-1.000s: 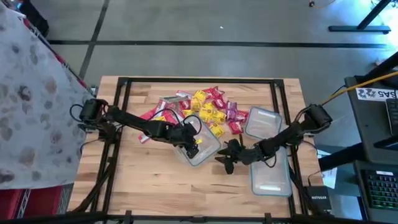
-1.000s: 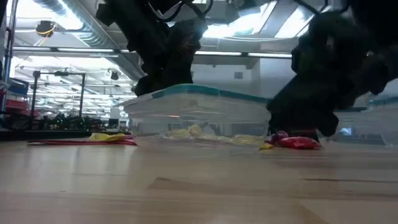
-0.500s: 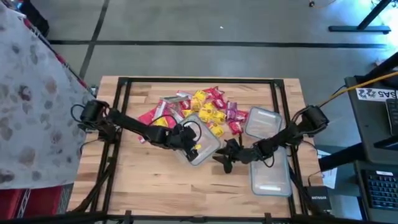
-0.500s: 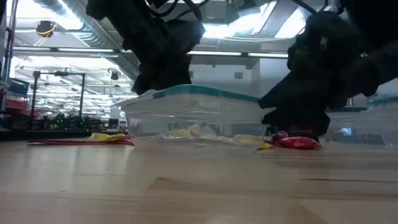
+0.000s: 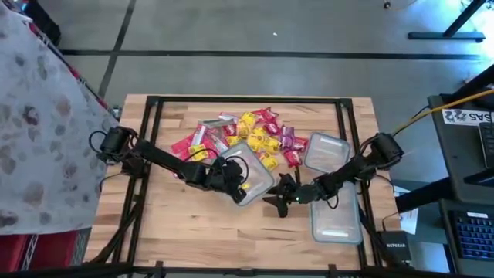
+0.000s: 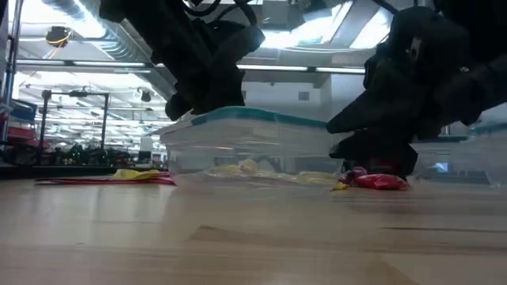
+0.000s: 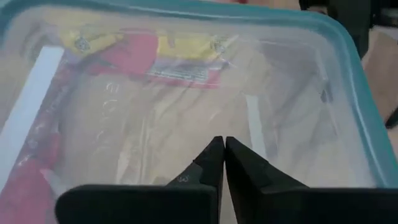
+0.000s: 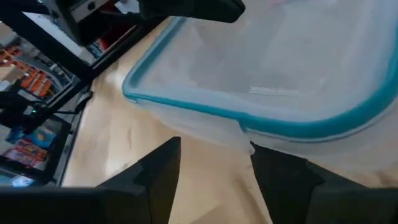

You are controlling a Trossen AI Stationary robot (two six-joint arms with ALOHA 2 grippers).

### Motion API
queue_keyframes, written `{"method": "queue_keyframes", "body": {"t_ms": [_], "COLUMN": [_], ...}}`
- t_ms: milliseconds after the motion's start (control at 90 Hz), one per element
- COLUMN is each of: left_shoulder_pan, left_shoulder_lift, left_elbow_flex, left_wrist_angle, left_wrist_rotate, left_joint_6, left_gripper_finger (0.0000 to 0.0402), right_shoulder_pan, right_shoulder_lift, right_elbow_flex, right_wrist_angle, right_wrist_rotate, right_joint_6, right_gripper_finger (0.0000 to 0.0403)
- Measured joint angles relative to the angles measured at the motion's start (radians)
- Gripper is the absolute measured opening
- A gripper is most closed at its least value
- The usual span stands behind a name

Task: Sort candy
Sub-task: Open the rectangular transparent bin

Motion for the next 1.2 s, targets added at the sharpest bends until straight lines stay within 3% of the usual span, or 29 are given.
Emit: {"method": "queue_keyframes", "body": {"t_ms": [311, 622, 967, 1111, 1200], "left_shoulder_pan": [-0.031, -0.037, -0.038, -0.044, -0.049], "left_shoulder_lift": [0.034, 0.035, 0.046, 0.046, 0.048], "left_elbow_flex": [-0.006, -0.006, -0.006, -0.006, -0.006], "left_wrist_angle": [0.022, 0.022, 0.039, 0.046, 0.052], "left_wrist_rotate": [-0.064, -0.065, -0.073, -0.074, -0.074], "left_joint_6": [-0.143, -0.149, -0.151, -0.132, -0.132], "left_gripper_finger": [0.0, 0.0, 0.0, 0.0, 0.0], "right_shoulder_pan": [0.0, 0.0, 0.0, -0.005, -0.006], "right_shoulder_lift": [0.0, 0.0, -0.003, -0.02, -0.061], "right_elbow_flex": [0.009, 0.012, 0.042, 0.052, 0.056], "right_wrist_angle": [-0.008, 0.017, 0.097, 0.065, 0.09], "right_wrist_rotate": [-0.006, -0.098, -0.19, -0.277, -0.385], "right_joint_6": [0.029, 0.117, 0.098, 0.14, 0.207], "right_gripper_finger": [0.0179, 0.0179, 0.0179, 0.0179, 0.0179]}}
